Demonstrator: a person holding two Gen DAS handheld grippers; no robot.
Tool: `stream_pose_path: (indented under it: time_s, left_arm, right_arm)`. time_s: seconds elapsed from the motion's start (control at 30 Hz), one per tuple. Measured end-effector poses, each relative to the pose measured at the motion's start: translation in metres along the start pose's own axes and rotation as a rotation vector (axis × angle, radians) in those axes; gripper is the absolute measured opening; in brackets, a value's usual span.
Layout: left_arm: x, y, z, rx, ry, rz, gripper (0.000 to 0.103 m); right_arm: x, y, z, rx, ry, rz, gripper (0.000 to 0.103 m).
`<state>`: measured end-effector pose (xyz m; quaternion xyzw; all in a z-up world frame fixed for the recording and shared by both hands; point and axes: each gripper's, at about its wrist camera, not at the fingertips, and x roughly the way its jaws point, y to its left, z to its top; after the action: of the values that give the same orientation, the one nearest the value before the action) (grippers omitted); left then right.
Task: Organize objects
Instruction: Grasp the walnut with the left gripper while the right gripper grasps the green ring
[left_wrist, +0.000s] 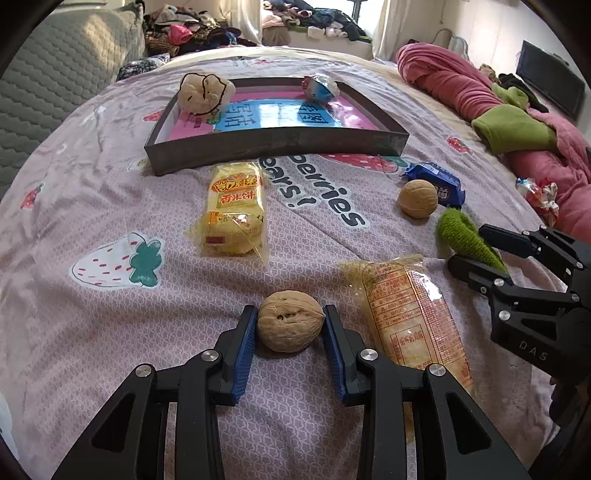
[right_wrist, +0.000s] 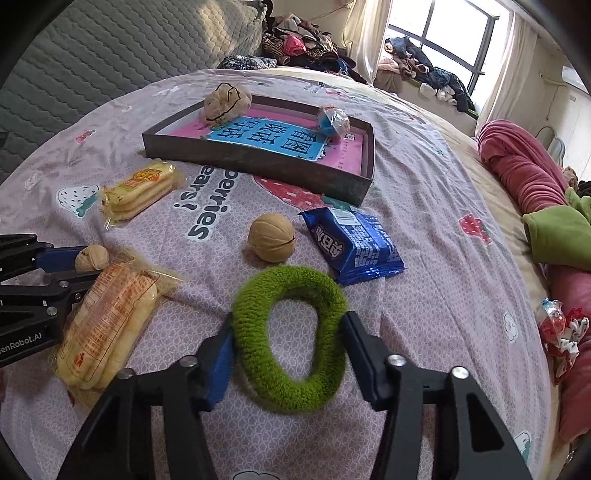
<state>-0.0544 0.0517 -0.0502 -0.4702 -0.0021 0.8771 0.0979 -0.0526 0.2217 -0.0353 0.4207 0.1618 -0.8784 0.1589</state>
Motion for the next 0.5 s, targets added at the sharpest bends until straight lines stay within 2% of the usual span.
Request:
stream_pose_path:
  time_s: [0.17, 0.23, 0.3, 0.5]
  left_arm:
    - [-0.0023, 0.0014, -0.0008, -0.009, -0.002, -0.007, 0.036]
    - [-0.0038, 0.0007, -0.0018, -0.009, -0.009, 0.0, 0.036]
    - [-0.0036, 0.0009, -0.0027, -0.011, -0.009, 0.003, 0.036]
    - [-0.0035, 0.0017, -0.0029, -0.012, -0.007, 0.009, 0.036]
  right_arm:
    - [-0.006, -0.0069, 0.001, 0.033, -0.014, 0.053, 0.037]
    - [-0.0058, -0.0076, 0.0008, 0.041, -0.013, 0.078, 0.027]
    - [-0.0038, -0.0088, -0.0016, 0.053, -0.004, 0.119, 0.02]
    - [-0.0013, -0.0089, -0.0057, 0.065, 0.001, 0.169, 0.014]
